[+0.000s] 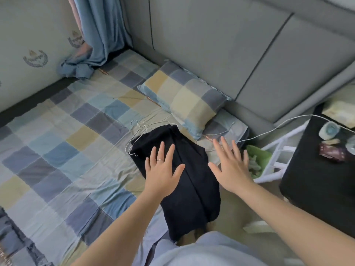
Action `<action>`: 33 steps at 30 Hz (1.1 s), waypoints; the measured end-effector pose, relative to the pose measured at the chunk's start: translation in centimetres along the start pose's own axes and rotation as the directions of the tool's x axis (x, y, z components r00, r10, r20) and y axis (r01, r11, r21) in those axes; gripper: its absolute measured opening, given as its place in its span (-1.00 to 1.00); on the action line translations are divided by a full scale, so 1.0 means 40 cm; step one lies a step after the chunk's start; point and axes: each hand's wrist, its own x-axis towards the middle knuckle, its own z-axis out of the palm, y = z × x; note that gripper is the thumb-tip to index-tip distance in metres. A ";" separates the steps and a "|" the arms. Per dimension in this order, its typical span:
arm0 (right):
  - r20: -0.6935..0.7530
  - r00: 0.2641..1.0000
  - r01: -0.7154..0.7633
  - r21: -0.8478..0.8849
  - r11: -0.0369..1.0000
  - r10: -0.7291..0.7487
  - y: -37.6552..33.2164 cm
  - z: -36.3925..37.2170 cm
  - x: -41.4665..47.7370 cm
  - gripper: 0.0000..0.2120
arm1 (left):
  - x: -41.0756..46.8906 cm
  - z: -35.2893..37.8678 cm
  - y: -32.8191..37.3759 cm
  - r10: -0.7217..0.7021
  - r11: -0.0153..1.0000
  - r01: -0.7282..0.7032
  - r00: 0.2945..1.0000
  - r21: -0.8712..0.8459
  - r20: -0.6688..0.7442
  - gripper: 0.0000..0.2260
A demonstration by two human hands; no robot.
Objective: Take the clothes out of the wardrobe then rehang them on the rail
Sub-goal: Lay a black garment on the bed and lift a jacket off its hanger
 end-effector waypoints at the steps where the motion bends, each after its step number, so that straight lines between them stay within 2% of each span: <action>1: -0.020 1.000 -0.024 -0.018 1.000 0.023 0.021 -0.010 -0.031 -0.31 | -0.003 0.002 0.027 0.047 0.999 -0.047 0.999 0.010 0.009 -0.37; 4: -0.091 0.989 -0.119 -0.050 0.992 0.114 0.089 -0.039 -0.128 -0.31 | -0.003 0.013 0.120 0.201 0.979 -0.202 0.979 0.035 0.043 -0.36; 7: -0.134 0.963 -0.242 -0.042 0.969 0.235 0.165 -0.059 -0.230 -0.32 | -0.005 0.036 0.230 0.358 0.929 -0.363 0.930 0.063 0.082 -0.37; 11: -0.217 0.890 -0.410 0.001 0.912 0.401 0.271 -0.093 -0.377 -0.32 | -0.028 0.083 0.396 0.520 0.840 -0.536 0.839 0.081 0.161 -0.37; 14: -0.272 0.815 -0.523 0.033 0.852 0.511 0.355 -0.126 -0.499 -0.31 | -0.070 0.127 0.536 0.638 0.746 -0.662 0.743 0.080 0.203 -0.36; 18: -0.330 0.686 -0.659 0.096 0.746 0.648 0.470 -0.169 -0.686 -0.28 | -0.166 0.195 0.749 0.773 0.602 -0.798 0.590 0.023 0.233 -0.37; 22: -0.402 0.527 -0.766 0.158 0.623 0.749 0.585 -0.213 -0.919 -0.29 | -0.314 0.270 0.974 0.881 0.421 -0.906 0.399 -0.036 0.254 -0.36; 25: -0.436 0.434 -0.816 0.180 0.549 0.789 0.659 -0.249 -1.092 -0.29 | -0.436 0.323 1.128 0.938 0.280 -0.957 0.256 -0.074 0.234 -0.36; 33: -0.568 0.149 -0.923 0.213 0.320 0.810 0.838 -0.378 -1.625 -0.34 | -0.881 0.439 1.595 0.989 -0.094 -0.970 -0.117 -0.225 0.092 -0.36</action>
